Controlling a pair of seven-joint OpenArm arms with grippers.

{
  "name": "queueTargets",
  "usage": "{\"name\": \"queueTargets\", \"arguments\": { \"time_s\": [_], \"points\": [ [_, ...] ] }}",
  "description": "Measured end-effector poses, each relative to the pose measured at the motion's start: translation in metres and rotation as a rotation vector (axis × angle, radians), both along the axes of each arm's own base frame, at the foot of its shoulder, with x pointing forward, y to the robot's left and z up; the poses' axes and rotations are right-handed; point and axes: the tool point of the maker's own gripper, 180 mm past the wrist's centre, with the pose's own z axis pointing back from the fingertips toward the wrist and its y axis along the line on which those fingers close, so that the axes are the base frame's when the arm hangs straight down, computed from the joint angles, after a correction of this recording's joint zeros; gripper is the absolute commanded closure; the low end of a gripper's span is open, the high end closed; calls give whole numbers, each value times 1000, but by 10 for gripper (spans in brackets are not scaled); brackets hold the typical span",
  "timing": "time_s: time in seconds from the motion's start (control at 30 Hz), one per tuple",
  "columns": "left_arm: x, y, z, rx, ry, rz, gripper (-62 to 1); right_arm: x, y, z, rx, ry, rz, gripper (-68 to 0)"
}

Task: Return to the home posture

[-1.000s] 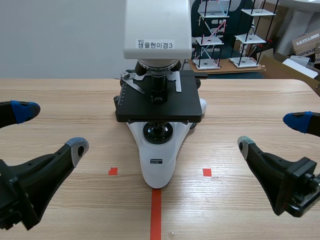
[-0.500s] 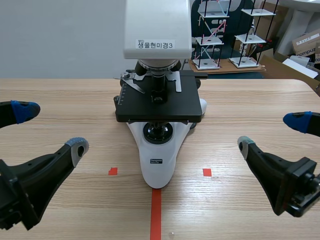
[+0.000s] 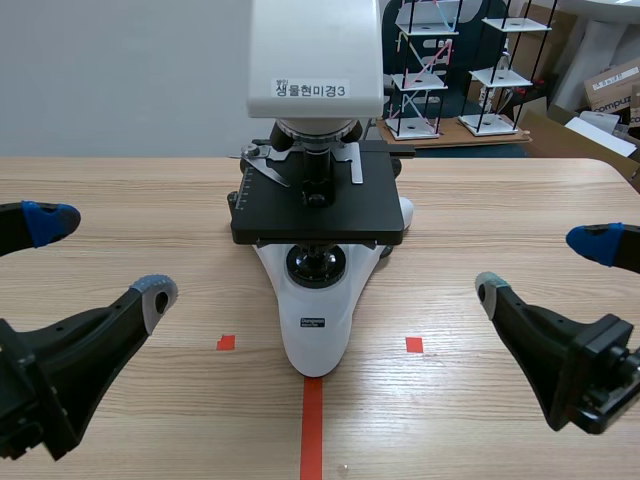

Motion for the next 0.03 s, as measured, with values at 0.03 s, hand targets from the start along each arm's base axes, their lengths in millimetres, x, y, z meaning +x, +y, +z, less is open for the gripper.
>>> {"name": "queueTargets", "arguments": {
  "time_s": [0.03],
  "points": [
    [0, 0, 0, 0, 0, 0, -623, 0, 0, 0, 0, 0, 0, -582]
  ]
}}
